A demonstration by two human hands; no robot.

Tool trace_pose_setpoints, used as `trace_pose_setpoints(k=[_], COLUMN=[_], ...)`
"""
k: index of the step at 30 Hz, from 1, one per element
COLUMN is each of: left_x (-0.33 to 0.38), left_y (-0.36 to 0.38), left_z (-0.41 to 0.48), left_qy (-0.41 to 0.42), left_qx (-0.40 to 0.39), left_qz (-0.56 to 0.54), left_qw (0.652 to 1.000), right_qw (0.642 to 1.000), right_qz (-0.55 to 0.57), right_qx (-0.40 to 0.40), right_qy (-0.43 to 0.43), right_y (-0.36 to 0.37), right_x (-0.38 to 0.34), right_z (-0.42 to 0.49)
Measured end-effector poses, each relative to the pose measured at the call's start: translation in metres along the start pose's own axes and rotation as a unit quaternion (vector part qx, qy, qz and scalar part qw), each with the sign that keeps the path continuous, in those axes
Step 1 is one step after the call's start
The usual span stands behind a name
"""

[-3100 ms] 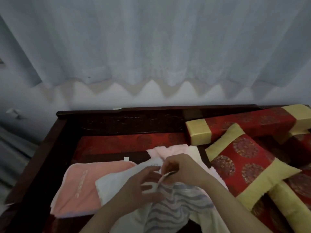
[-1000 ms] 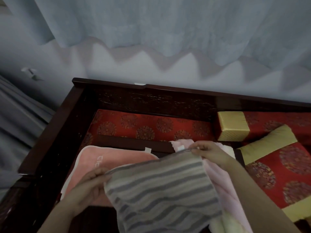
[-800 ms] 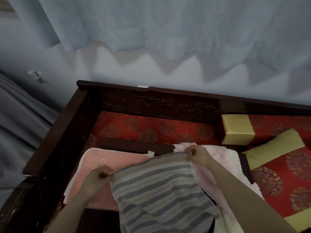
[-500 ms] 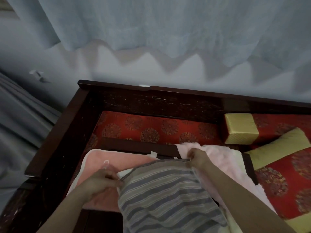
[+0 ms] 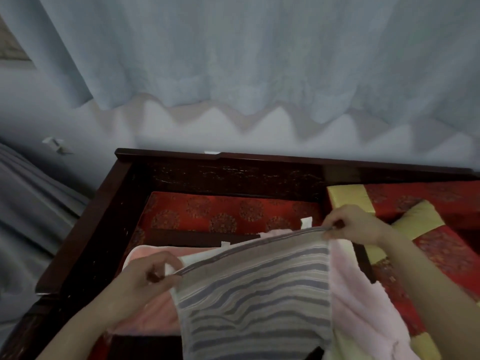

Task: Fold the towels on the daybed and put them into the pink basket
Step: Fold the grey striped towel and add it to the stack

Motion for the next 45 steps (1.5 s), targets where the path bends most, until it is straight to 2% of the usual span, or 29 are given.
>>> trace_pose_setpoints(k=[3, 5, 8, 11, 15, 17, 20, 25, 29, 32, 35, 39, 45], left_x=[0.052, 0.081, 0.117, 0.148, 0.151, 0.156, 0.17, 0.164, 0.13, 0.094, 0.063, 0.022, -0.013], left_y=[-0.011, -0.018, -0.021, -0.018, -0.011, -0.011, -0.007, 0.025, 0.07, 0.11, 0.151, 0.194, 0.245], left_z=[-0.001, 0.003, 0.01, 0.029, 0.07, 0.089, 0.103, 0.08, 0.042, 0.015, 0.004, 0.017, 0.042], left_qy=[0.091, 0.13, 0.174, 0.181, 0.17, 0.157, 0.158, 0.149, 0.084, 0.011, -0.07, -0.167, -0.202], left_qx=[-0.019, 0.022, 0.125, 0.221, 0.192, 0.201, 0.202, 0.088, -0.048, -0.098, -0.129, -0.102, -0.06], left_qz=[0.142, 0.169, 0.066, -0.014, 0.017, -0.027, -0.122, -0.274, -0.236, -0.245, -0.236, -0.214, -0.107], left_qw=[0.986, 0.977, 0.975, 0.958, 0.967, 0.967, 0.959, 0.946, 0.967, 0.965, 0.961, 0.957, 0.972], right_qw=[0.994, 0.984, 0.952, 0.889, 0.871, 0.857, 0.831, 0.812, 0.816, 0.829, 0.816, 0.791, 0.821], right_qz=[-0.004, 0.029, 0.202, 0.361, 0.386, 0.411, 0.462, 0.538, 0.559, 0.546, 0.545, 0.549, 0.474], right_qx=[0.093, 0.156, 0.21, 0.272, 0.302, 0.31, 0.307, 0.223, 0.146, 0.065, -0.005, 0.028, 0.127], right_qy=[-0.054, -0.077, -0.094, -0.075, -0.025, -0.023, -0.041, -0.037, 0.02, 0.102, 0.192, 0.27, 0.291], right_y=[-0.045, -0.067, -0.087, -0.097, -0.097, -0.099, -0.099, -0.078, -0.033, 0.021, 0.081, 0.137, 0.177], right_x=[-0.008, -0.01, -0.007, -0.002, 0.01, 0.018, 0.026, 0.055, 0.092, 0.124, 0.15, 0.174, 0.193], right_z=[-0.053, -0.081, -0.111, -0.124, -0.116, -0.116, -0.13, -0.176, -0.211, -0.226, -0.227, -0.211, -0.18])
Point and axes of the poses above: each hand's wrist, its own z-axis towards the middle knuckle, its own y-axis out of the palm, x = y × z, the point moved 2 cm from there along z, towards the middle knuckle, and after that the axes turned 13 degrees about y, right-handed, at the moved point
